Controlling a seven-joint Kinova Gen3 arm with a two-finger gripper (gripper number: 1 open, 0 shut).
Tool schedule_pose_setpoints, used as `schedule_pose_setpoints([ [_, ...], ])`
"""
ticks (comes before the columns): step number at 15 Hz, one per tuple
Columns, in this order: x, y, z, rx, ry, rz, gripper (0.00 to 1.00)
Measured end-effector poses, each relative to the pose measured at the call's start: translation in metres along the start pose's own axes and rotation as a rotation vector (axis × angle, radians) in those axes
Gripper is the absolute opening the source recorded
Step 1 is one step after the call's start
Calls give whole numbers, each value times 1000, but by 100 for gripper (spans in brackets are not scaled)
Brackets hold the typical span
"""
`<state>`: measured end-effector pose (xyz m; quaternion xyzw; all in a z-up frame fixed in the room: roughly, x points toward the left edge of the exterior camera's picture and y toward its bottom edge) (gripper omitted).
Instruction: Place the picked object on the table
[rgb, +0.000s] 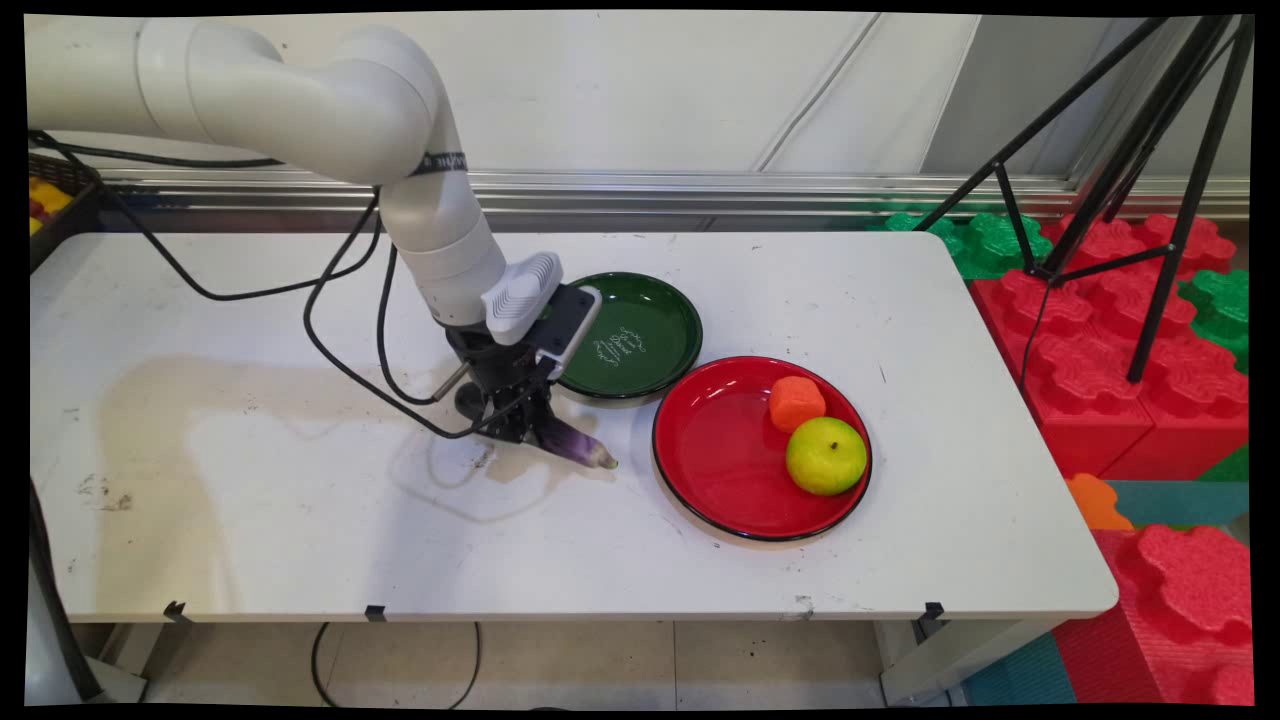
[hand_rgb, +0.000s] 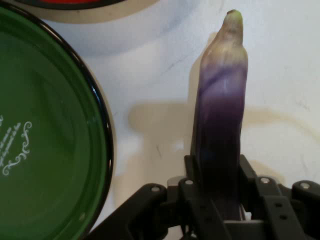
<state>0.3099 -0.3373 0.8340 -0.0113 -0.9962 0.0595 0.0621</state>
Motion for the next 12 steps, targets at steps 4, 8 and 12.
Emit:
schedule_pose_setpoints([
  [4,-2,-1,11,-15,-7,14,0],
  [8,-6,0,18,-31,-14,32,100],
  [12,-9,4,18,-45,-14,40,100],
])
